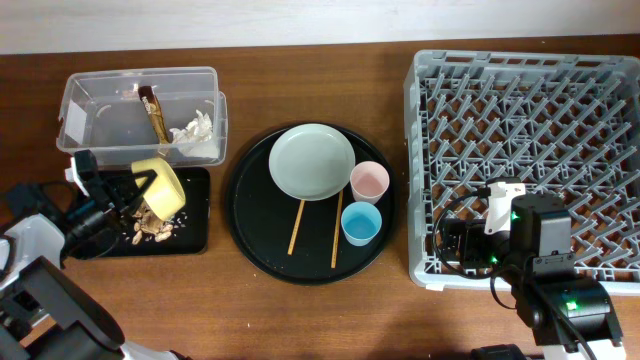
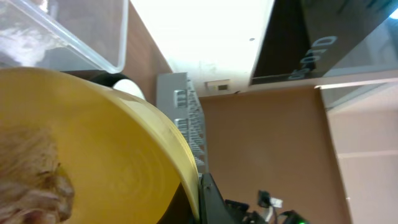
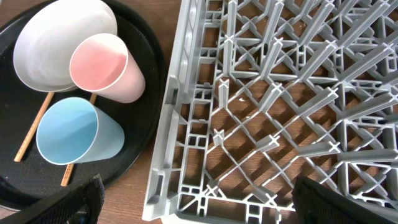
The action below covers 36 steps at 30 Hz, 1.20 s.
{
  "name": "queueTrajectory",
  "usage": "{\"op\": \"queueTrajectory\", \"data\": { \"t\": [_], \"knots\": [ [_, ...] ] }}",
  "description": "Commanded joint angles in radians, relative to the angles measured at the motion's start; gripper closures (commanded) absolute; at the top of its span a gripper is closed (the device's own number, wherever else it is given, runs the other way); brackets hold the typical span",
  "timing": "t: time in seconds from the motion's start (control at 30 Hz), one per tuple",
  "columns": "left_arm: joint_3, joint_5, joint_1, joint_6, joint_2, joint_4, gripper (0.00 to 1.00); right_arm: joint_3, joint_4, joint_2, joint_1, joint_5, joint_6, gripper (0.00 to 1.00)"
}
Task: Sort waste into correct bins and load items into the dishwasher rack
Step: 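Grasp the yellow bowl and dump its scraps onto the black tray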
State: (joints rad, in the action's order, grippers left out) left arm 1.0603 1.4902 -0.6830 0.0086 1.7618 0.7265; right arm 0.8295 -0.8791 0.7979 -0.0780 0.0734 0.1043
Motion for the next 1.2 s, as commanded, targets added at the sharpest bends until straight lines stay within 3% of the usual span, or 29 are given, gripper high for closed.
{"op": "queueTrajectory", "data": {
  "t": [0.0, 0.13, 0.4, 0.53, 0.6, 0.67, 0.7, 0.77, 0.8, 0.83, 1.0, 1.13, 1.17],
  "knots": [
    [0.003, 0.084, -0.032, -0.124, 0.007, 0.001, 1.00, 0.018, 0.000, 0.000, 0.006, 0.003, 0.005, 0.02],
    [0.003, 0.084, -0.047, -0.286, 0.007, 0.001, 1.00, 0.018, 0.000, 0.000, 0.006, 0.003, 0.005, 0.02],
    [0.003, 0.079, -0.047, -0.276, 0.007, -0.032, 1.00, 0.018, 0.000, 0.000, 0.006, 0.003, 0.005, 0.02],
    [0.003, -0.138, -0.047, -0.218, 0.007, -0.083, 1.00, 0.018, 0.000, 0.000, 0.006, 0.003, 0.005, 0.02],
    [0.003, -0.167, -0.047, -0.316, 0.007, -0.078, 1.00, 0.018, 0.000, 0.000, 0.006, 0.002, 0.005, 0.02],
    [0.004, 0.084, -0.045, -0.169, 0.007, -0.150, 1.00, 0.018, 0.000, 0.000, 0.006, 0.002, 0.005, 0.02],
    [0.005, 0.017, -0.047, -0.091, 0.005, -0.158, 1.00, 0.018, 0.000, 0.000, 0.006, 0.002, 0.005, 0.02],
    [0.005, -0.149, -0.048, -0.199, 0.005, -0.134, 1.00, 0.018, -0.001, 0.000, 0.006, 0.003, 0.005, 0.02],
    [0.005, 0.049, -0.041, -0.137, 0.005, -0.134, 1.00, 0.018, -0.002, 0.000, 0.006, 0.003, 0.005, 0.01],
    [0.008, 0.084, -0.033, -0.111, 0.000, -0.113, 1.00, 0.018, -0.003, 0.000, 0.006, 0.002, 0.005, 0.01],
    [0.008, -0.114, 0.074, -0.108, -0.094, -0.093, 1.00, 0.018, -0.001, 0.000, 0.006, 0.002, 0.005, 0.02],
    [0.008, -0.512, 0.356, -0.108, -0.287, -0.094, 1.00, 0.018, -0.001, 0.001, 0.006, 0.002, 0.005, 0.02],
    [0.008, -0.670, 0.441, -0.108, -0.311, -0.093, 1.00, 0.018, -0.001, 0.001, 0.006, 0.002, 0.005, 0.02]
  ]
}}
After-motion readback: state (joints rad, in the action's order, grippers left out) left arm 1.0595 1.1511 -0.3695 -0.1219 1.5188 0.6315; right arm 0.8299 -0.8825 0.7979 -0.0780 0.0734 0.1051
